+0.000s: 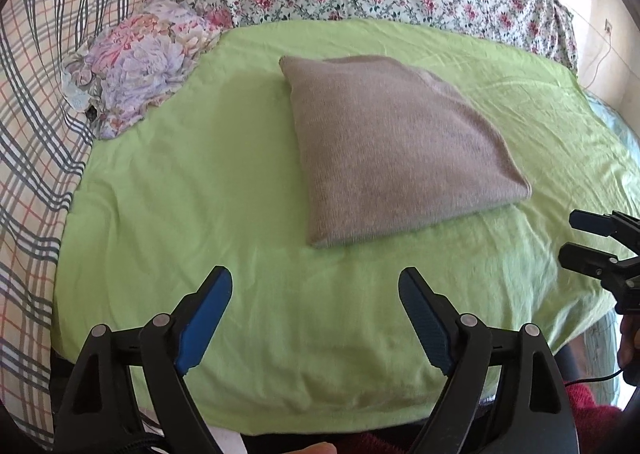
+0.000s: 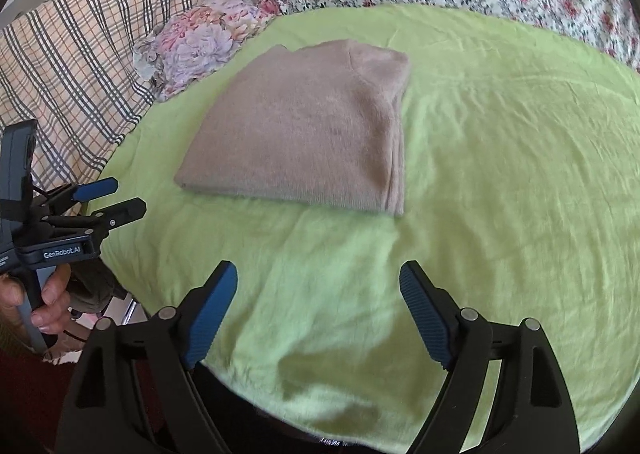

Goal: Fold small clothes

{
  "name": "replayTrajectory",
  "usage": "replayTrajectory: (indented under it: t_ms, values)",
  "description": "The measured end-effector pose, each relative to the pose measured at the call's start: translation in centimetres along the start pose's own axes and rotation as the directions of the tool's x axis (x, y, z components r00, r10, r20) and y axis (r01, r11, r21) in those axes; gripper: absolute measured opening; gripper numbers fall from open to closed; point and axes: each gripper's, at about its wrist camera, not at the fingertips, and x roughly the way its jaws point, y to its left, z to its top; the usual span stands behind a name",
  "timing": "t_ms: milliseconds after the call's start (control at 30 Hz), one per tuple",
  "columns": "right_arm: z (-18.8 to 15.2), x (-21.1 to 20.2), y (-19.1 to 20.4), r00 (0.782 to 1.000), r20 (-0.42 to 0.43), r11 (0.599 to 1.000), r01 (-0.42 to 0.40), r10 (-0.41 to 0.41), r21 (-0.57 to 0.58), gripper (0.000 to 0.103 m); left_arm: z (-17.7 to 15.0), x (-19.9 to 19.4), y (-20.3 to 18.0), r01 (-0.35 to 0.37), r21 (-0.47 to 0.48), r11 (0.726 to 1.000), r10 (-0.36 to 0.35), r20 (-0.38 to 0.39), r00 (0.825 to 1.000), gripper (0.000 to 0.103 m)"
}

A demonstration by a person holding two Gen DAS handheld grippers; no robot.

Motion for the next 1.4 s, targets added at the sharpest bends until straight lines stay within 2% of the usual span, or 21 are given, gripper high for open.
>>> replayTrajectory:
  t_ms: [167,333,433,600,900,1400]
  values:
    - [1.7,1.5,-0.9,0.999,-0.002,0.998,-0.040,0.040,0.052,0.084,1.8,0.8,0.2,0.008,-0.015,1.000,-0.008,0.005,1.000,0.090]
    - [3.4,2.5,-1.6,0.999,-0.019,0.997,-0.033,0.035,0.074,0.085,3.1,2.2,0.1,-0.009,-0.003,1.000,0.009,-0.020,1.000,0.093]
    - [4.5,2.5,-1.7,0.999,-0.012,0.997,-0.033,0.034,0.073,0.085,3.9,3.1,0.0,-0.035,0.009,0.999,0.036,-0.036,0.999,0.093]
    - [6.2,2.7,-1.5,0.999,-0.011,0.999,-0.030,0.030,0.042,0.085,4.9,3.8,0.0,-0.024,0.004,1.000,0.024,-0.056,0.998,0.094]
    - [6.9,3.8,-1.0,0.999,-0.039,0.999,-0.034,0.034,0.021,0.086,6.1,4.0,-0.4,-0.041,0.018,0.999,0.041,-0.051,0.998,0.094]
    - [8.4,4.9,-0.4,0.999,-0.044,1.000,-0.029,0.029,-0.001,0.087,7.5,4.6,-0.5,-0.029,0.011,1.000,0.029,-0.033,0.999,0.096]
